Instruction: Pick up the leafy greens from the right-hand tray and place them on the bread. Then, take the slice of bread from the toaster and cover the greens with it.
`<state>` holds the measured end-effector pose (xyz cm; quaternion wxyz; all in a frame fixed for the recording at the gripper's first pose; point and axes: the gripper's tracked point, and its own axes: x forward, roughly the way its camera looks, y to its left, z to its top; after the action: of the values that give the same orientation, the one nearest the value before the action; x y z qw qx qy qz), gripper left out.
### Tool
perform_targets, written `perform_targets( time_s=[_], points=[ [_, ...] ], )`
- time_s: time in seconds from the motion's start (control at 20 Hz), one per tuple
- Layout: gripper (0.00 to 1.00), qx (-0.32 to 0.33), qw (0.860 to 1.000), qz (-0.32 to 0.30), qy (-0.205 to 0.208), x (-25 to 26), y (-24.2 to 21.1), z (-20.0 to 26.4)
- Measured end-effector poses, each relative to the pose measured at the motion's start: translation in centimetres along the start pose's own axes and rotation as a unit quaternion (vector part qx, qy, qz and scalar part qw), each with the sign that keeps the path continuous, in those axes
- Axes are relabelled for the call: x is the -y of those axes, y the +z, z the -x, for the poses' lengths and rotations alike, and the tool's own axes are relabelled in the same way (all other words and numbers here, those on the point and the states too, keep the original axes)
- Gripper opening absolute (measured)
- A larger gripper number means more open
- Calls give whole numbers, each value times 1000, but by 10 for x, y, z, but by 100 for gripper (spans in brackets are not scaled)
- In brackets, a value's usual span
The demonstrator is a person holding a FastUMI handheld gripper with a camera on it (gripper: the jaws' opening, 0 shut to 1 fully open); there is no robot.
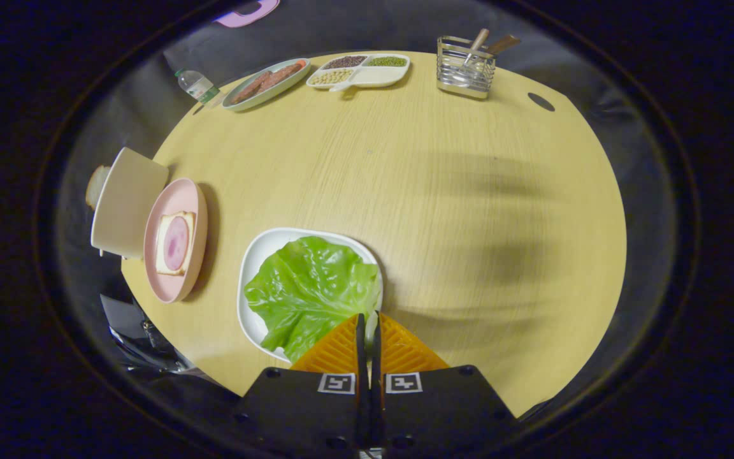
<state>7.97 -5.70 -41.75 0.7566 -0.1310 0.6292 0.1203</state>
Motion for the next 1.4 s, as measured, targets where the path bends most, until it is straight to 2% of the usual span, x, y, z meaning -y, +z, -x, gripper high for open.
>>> perform_targets(
  time_s=[0.3, 0.75, 1.0, 1.25, 1.4],
  points=[
    [4, 29, 999, -24, 1, -12, 5, 20],
    [4, 104, 989, -96, 32, -58, 10, 90],
    [4, 133, 979, -131, 76, -104, 10, 133],
    [4, 148, 977, -113, 100, -159, 8, 152],
    [4, 146, 973, -117, 134, -206, 12, 155]
  ],
)
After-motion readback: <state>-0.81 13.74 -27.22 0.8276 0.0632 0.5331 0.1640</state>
